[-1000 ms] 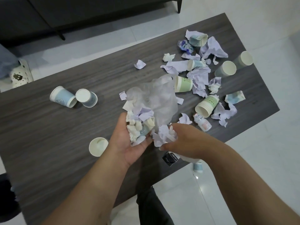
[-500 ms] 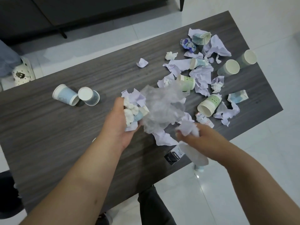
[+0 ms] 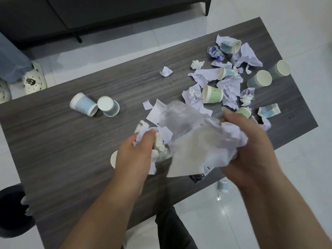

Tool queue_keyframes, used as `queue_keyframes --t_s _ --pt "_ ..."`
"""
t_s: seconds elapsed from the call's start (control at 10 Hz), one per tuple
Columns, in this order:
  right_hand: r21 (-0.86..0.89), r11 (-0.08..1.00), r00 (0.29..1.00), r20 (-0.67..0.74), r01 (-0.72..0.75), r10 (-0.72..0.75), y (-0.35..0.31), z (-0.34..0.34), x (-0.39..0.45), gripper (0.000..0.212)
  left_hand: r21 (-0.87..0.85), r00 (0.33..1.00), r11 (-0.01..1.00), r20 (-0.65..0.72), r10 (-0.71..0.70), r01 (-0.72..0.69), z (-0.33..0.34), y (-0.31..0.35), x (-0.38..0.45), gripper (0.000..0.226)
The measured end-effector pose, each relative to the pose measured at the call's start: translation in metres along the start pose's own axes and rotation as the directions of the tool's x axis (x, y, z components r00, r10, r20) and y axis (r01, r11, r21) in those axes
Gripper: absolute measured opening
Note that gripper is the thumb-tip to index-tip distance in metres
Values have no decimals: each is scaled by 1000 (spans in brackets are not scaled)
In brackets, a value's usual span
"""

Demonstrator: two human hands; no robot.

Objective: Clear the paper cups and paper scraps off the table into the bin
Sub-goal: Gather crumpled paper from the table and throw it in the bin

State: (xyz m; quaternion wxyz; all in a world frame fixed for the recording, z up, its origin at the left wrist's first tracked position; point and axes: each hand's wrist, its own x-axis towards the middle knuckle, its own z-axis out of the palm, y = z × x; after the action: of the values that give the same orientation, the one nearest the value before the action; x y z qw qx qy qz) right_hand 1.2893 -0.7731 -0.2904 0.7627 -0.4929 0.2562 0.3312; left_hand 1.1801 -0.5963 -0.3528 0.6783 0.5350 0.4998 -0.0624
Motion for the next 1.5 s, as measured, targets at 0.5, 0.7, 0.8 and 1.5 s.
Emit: queue_keyframes --t_s 0.5,0.7,0.8,1.5 --pt "-803 197 806 481 563 -346 222 155 -16 23 -683 986 716 49 -158 149 -172 -47 -42 46" --pt "-659 88 658 715 747 -235 311 205 -49 19 -739 979 648 83 -185 185 -266 -79 -57 46" --pt "-661 270 698 712 700 -68 361 229 -73 32 -646 975 757 -89 -205 101 -311 -106 -63 47" --pt "-896 358 954 296 262 43 518 269 -48 33 -474 631 859 -610 -480 195 -561 -293 120 38"
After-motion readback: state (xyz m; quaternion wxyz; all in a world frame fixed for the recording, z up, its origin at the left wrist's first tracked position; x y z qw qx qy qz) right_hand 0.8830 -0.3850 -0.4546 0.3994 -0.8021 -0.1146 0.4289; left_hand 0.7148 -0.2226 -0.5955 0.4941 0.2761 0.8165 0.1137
